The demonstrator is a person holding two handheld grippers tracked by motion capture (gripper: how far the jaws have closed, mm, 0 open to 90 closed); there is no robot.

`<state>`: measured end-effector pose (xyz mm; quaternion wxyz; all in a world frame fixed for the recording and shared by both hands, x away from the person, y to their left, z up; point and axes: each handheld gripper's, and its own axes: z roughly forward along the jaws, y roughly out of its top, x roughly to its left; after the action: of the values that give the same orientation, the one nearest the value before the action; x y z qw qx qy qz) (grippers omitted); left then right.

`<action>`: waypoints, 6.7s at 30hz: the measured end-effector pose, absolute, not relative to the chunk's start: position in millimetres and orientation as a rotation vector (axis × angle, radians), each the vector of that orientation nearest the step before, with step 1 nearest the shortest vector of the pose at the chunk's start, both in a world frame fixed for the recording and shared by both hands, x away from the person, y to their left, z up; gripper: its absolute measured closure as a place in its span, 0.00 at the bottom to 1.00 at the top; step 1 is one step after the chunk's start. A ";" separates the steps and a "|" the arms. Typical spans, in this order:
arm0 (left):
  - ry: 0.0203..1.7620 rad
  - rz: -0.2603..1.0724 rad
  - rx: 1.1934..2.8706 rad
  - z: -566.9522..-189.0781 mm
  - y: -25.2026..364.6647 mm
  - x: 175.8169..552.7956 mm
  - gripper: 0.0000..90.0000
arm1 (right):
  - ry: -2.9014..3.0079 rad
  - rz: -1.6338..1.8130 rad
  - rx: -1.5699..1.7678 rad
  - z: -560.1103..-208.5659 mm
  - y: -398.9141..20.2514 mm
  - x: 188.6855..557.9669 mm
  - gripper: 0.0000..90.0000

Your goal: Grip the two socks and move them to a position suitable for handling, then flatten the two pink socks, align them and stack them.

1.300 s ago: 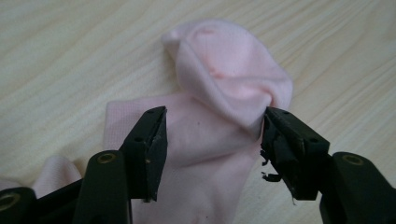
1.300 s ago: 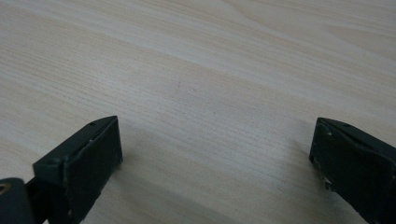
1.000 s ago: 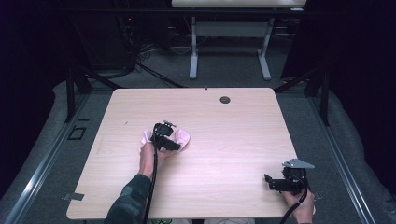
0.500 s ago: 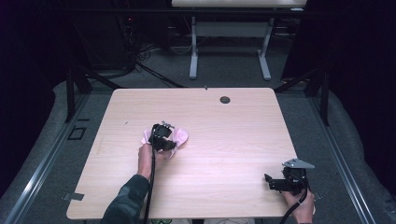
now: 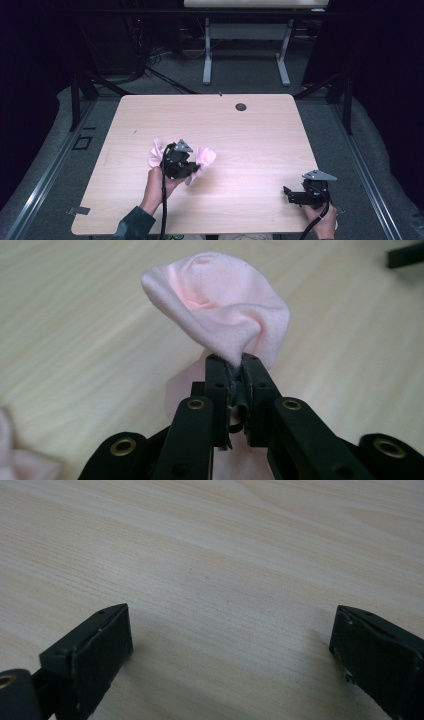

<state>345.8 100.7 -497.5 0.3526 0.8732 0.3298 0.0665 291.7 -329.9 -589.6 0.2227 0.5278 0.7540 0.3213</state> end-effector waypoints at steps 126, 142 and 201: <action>1.041 0.256 2.198 -490.2 144.8 392.8 0.90 | 2.077 0.883 1.467 -589.3 -330.0 291.5 0.03; 0.916 0.099 2.324 -520.7 62.0 392.4 0.89 | 2.077 0.882 1.466 -589.3 -329.9 291.4 0.03; 0.767 0.112 2.326 -521.5 31.3 271.2 0.33 | 2.192 1.009 1.446 -543.5 -274.3 256.7 0.00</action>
<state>271.2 31.3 -521.5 0.3383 0.8928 0.2944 0.0430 256.7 -274.3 -543.5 0.1638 0.5071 0.7687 0.3539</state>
